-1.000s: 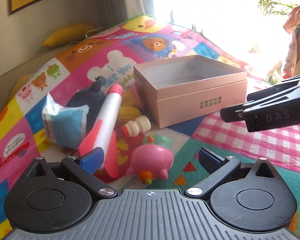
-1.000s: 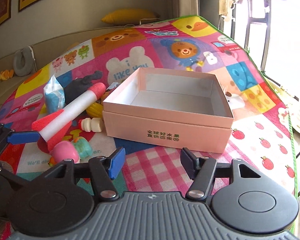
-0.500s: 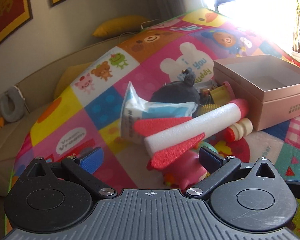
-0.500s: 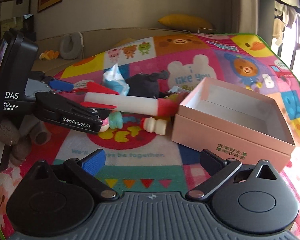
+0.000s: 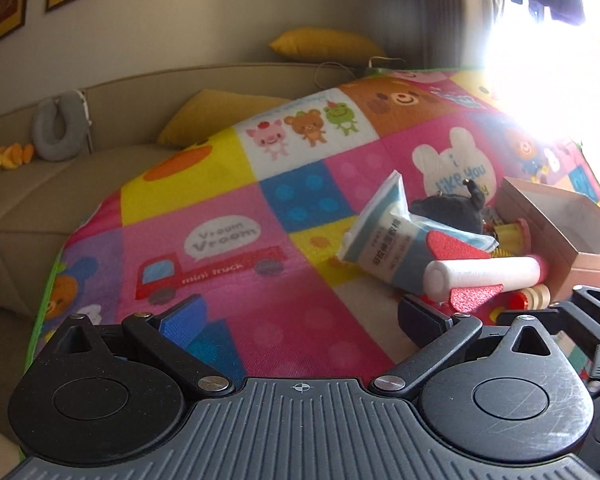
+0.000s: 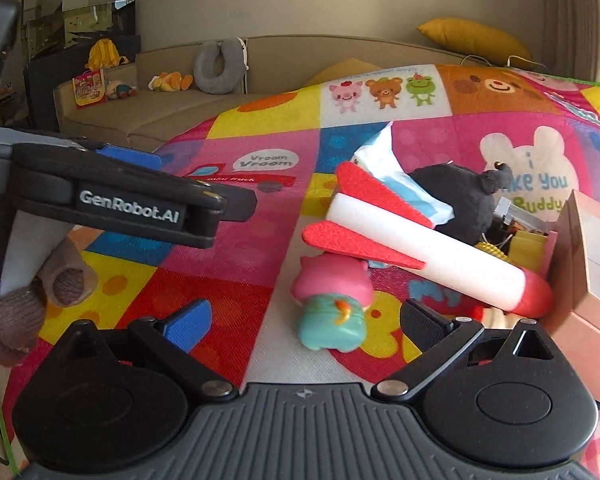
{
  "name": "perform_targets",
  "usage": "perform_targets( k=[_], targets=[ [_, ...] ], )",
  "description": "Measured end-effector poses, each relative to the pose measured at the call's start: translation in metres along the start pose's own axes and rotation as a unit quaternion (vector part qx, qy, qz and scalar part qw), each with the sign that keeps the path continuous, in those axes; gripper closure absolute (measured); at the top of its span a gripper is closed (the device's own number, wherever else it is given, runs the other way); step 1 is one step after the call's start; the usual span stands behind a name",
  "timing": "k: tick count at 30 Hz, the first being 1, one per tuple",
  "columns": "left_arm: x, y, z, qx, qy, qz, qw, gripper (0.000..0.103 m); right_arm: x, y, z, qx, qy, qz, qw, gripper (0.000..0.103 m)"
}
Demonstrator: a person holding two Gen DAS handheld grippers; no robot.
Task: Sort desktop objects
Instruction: 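Move the right gripper to the pink-and-teal pig toy and grasp it, then lift the pig toy with the right gripper while the left gripper grasps the white foam rocket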
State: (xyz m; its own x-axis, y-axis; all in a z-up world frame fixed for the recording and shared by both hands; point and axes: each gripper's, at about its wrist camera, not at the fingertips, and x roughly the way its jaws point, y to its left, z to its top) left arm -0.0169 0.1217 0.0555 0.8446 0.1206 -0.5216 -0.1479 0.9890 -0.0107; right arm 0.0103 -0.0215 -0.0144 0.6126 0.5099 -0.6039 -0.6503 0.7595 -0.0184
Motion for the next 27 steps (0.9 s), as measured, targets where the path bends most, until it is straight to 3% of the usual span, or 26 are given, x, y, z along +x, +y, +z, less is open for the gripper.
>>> perform_targets(
  k=[1,3,5,10,13,18,23,25,27],
  targets=[
    [-0.001,0.001,-0.001,-0.002,0.001,-0.003,1.0000,0.000,0.005,0.003,0.002,-0.002,0.003,-0.006,1.000,0.011],
    [-0.003,0.000,-0.003,-0.002,-0.001,-0.013,0.9999,0.000,0.012,0.004,0.005,-0.007,0.015,-0.017,1.000,0.041],
    [-0.005,-0.006,-0.004,0.002,-0.006,-0.029,0.9995,0.000,0.011,0.002,0.005,-0.013,0.022,-0.037,0.999,0.058],
    [-0.006,-0.050,-0.006,0.072,-0.031,-0.069,0.9946,0.000,-0.041,-0.028,-0.022,0.001,0.016,-0.058,0.998,0.059],
    [-0.001,-0.090,-0.011,0.160,-0.048,-0.083,0.9824,0.000,-0.082,-0.059,-0.050,0.036,0.024,-0.084,0.995,0.059],
    [0.026,-0.139,-0.019,0.272,-0.061,-0.046,0.9593,0.000,-0.132,-0.100,-0.090,0.096,0.038,-0.153,0.983,0.059],
    [0.049,-0.153,-0.023,0.310,-0.042,-0.019,0.9497,0.001,-0.148,-0.114,-0.115,0.138,0.032,-0.167,0.976,0.058],
    [0.053,-0.155,-0.025,0.321,-0.032,-0.014,0.9463,0.027,-0.149,-0.116,-0.119,0.153,0.022,-0.166,0.974,0.055],
    [0.055,-0.156,-0.028,0.332,-0.029,-0.008,0.9427,0.028,-0.146,-0.116,-0.119,0.162,0.012,-0.172,0.972,0.048]
  ],
)
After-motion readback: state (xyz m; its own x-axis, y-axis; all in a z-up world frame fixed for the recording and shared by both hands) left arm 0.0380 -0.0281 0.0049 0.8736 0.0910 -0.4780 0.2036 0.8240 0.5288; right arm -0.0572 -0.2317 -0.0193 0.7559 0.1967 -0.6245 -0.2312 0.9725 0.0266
